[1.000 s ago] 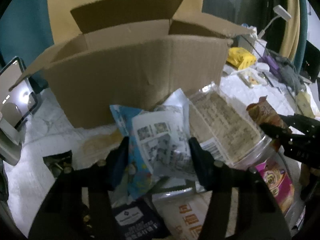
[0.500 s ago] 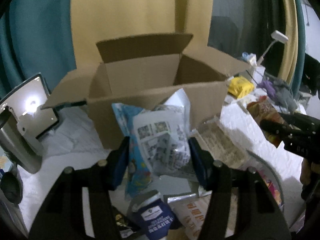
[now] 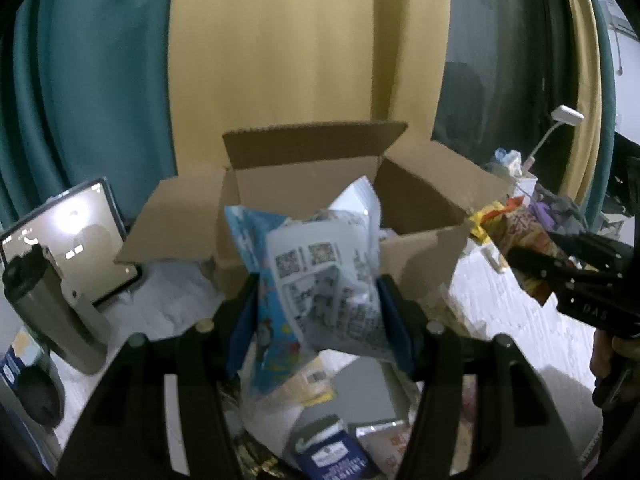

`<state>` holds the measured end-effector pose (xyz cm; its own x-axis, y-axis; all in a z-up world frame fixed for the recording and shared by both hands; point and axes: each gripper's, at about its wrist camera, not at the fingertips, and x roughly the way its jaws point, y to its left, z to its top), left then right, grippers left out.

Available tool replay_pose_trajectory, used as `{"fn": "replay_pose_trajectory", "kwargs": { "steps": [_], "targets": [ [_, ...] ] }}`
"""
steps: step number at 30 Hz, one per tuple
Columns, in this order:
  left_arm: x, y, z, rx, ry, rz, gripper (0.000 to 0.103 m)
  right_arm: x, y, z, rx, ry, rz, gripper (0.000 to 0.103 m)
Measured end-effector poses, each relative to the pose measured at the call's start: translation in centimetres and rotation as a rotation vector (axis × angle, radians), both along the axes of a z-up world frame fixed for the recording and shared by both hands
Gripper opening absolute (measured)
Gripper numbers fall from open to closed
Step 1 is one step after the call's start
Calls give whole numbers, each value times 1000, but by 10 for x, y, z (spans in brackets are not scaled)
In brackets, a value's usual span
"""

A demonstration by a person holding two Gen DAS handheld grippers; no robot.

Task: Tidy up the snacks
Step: 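Lift both held bags over the cardboard box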

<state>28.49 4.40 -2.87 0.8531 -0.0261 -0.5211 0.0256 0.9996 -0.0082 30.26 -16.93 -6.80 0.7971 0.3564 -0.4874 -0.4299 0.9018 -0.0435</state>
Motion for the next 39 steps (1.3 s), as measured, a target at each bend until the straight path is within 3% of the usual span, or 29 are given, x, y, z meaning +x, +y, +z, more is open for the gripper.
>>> {"fn": "replay_pose_trajectory", "kwargs": {
  "steps": [10, 39],
  "targets": [
    [22, 10, 8, 1, -16, -1, 59, 16, 15, 15, -3, -39, 21, 50],
    [119, 37, -4, -3, 16, -15, 59, 97, 63, 16, 0, -23, 81, 50]
  ]
}}
